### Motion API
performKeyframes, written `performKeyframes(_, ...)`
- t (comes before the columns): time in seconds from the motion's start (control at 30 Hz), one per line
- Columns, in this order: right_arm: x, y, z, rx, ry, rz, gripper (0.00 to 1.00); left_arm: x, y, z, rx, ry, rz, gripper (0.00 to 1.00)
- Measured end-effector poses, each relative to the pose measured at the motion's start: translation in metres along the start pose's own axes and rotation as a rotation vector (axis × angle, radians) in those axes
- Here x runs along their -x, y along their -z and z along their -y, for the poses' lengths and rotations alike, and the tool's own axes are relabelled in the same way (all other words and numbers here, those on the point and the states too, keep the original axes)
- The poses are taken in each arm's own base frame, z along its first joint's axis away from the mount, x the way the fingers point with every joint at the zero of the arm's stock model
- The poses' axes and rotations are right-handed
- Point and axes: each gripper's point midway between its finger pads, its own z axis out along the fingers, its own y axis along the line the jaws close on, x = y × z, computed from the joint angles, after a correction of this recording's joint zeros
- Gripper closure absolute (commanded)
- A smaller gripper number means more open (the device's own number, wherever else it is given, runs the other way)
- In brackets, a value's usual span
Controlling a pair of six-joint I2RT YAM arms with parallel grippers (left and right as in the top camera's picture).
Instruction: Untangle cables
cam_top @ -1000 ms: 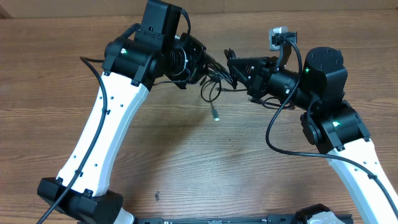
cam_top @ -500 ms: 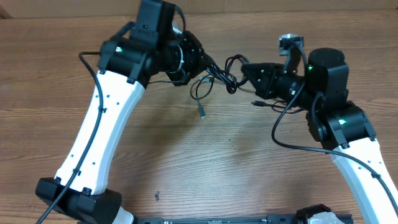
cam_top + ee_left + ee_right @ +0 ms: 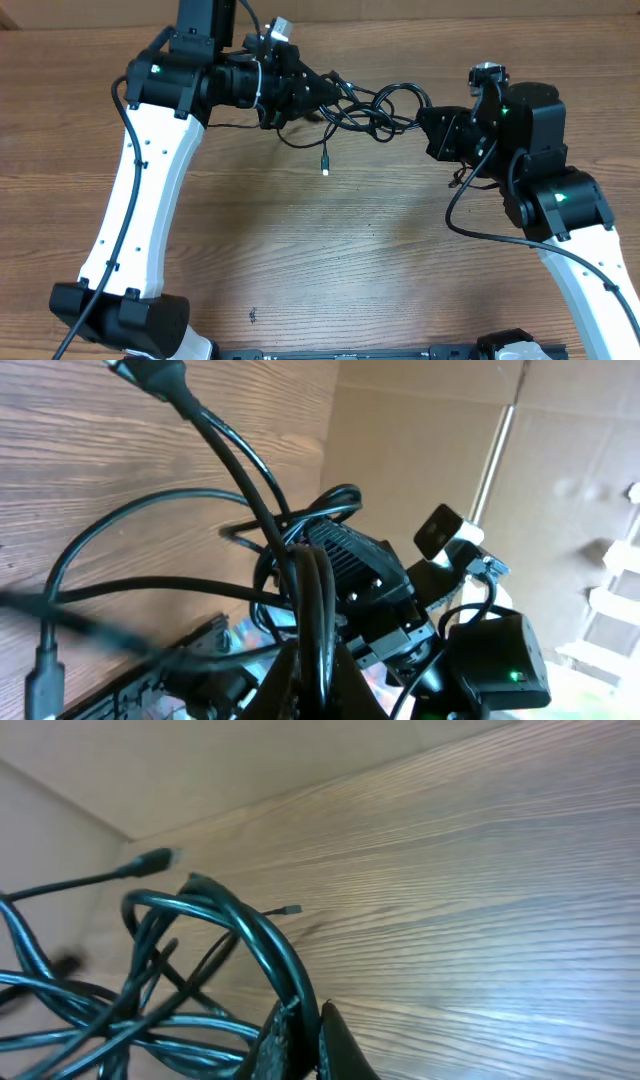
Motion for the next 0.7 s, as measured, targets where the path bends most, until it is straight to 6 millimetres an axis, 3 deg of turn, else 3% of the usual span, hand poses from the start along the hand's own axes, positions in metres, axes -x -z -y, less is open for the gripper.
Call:
performKeyframes(0.2, 0.003, 0.004, 0.026, -0.158, -0.001, 0.034, 0.96, 0.008, 0.016, -0.002, -0.051, -0.006, -0.008, 0.96)
performKeyframes(0.43, 0.007, 0.008, 0.033, -0.220, 0.007, 0.054, 0.96, 0.013, 0.033, -0.001, -0.109, -0.018, -0.018, 0.96)
performKeyframes(0.5, 0.007, 0.011, 0.047, -0.295, 0.007, 0.065, 0.96, 0.021, 0.048, -0.004, -0.131, -0.020, 0.007, 0.96)
performKeyframes(0.53, 0.007, 0.016, 0.064, -0.382, 0.007, 0.075, 0.96, 0.028, 0.058, -0.006, -0.143, -0.020, 0.030, 0.96)
performKeyframes(0.63, 0.008, 0.030, 0.114, -0.601, -0.012, 0.098, 0.96, 0.057, 0.109, -0.021, -0.167, -0.008, 0.167, 0.96)
performKeyframes(0.7, 0.011, 0.034, 0.123, -0.643, -0.018, 0.111, 0.96, 0.068, 0.132, -0.030, -0.170, -0.011, 0.230, 0.96)
